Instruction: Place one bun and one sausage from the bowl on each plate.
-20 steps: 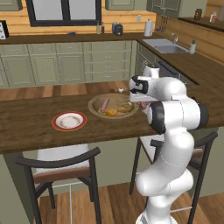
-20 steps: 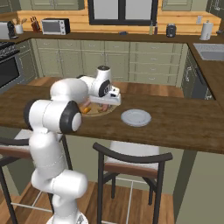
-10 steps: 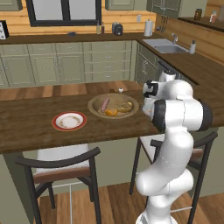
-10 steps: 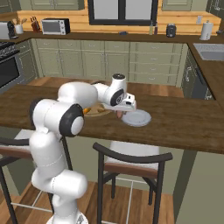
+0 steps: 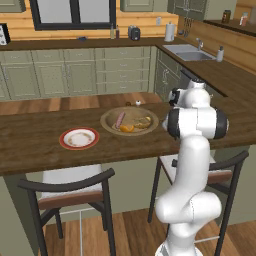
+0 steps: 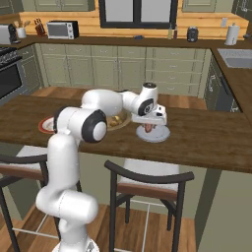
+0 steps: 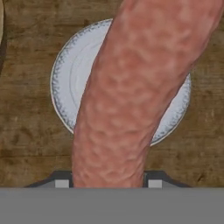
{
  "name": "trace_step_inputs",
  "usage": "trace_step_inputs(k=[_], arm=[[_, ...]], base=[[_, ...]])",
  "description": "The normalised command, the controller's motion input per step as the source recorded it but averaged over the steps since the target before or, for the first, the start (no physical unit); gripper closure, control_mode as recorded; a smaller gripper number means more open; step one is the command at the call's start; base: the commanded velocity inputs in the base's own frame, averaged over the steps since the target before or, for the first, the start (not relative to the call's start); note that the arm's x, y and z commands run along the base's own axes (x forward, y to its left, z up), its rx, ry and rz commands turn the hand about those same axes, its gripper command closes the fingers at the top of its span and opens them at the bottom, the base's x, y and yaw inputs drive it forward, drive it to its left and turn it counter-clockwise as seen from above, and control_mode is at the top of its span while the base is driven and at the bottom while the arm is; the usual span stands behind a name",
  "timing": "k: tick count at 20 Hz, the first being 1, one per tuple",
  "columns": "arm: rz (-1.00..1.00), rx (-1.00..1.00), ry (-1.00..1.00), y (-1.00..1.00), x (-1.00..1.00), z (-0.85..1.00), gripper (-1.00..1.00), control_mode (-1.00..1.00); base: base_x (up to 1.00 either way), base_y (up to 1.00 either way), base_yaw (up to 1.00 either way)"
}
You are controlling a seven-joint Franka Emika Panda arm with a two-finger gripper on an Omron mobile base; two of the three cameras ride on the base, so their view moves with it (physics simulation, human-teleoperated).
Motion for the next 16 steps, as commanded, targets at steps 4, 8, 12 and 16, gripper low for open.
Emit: trace_step_inputs(k=[4,8,12,16], arm=[[0.05,0.00,0.07,-0.04,0.37,-0.37,1.00,-1.00],[0.09,0.00,0.04,0.00,0.37,-0.33,1.00,-1.00],[0.08,0.00,0.00,0.00,0.20,-0.26,1.00,-1.00],[0.07,0.00,0.00,0.00,0.11,-0.34,1.00,-1.00]], base=[[0.00,0.00,0.00],[0.00,0.00,0.00],[0.00,0.00,0.00],[0.00,0.00,0.00]])
